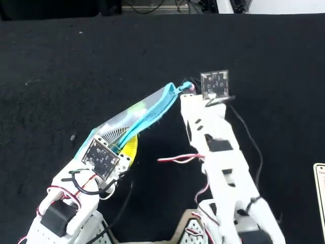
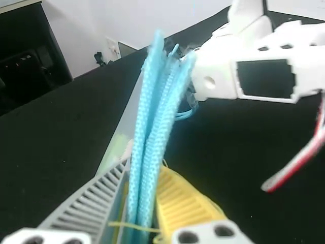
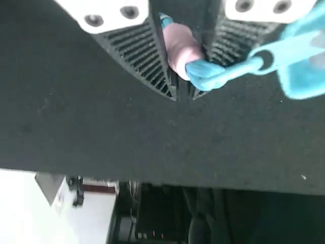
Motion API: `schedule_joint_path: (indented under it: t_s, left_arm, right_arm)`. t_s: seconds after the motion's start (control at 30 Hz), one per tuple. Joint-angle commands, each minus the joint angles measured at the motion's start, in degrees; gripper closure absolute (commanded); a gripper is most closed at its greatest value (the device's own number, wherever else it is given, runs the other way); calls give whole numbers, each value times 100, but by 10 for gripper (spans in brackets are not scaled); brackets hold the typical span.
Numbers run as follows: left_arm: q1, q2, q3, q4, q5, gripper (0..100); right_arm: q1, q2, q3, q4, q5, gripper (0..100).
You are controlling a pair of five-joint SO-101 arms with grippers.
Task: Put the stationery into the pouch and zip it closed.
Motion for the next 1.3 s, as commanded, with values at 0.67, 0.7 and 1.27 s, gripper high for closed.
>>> schedule_joint_path:
  t_s: [0.67, 0.7, 1.27]
  left_arm:
    - [-48, 35, -119, 149, 53, 970]
    - [-48, 35, -119, 149, 53, 970]
    - [-48, 35, -119, 149, 88, 970]
  right_arm:
    - [536, 1358, -1103, -114, 44, 988]
    - [536, 1349, -1068, -132, 44, 988]
    - [-308, -541, -954, 2347, 941, 737]
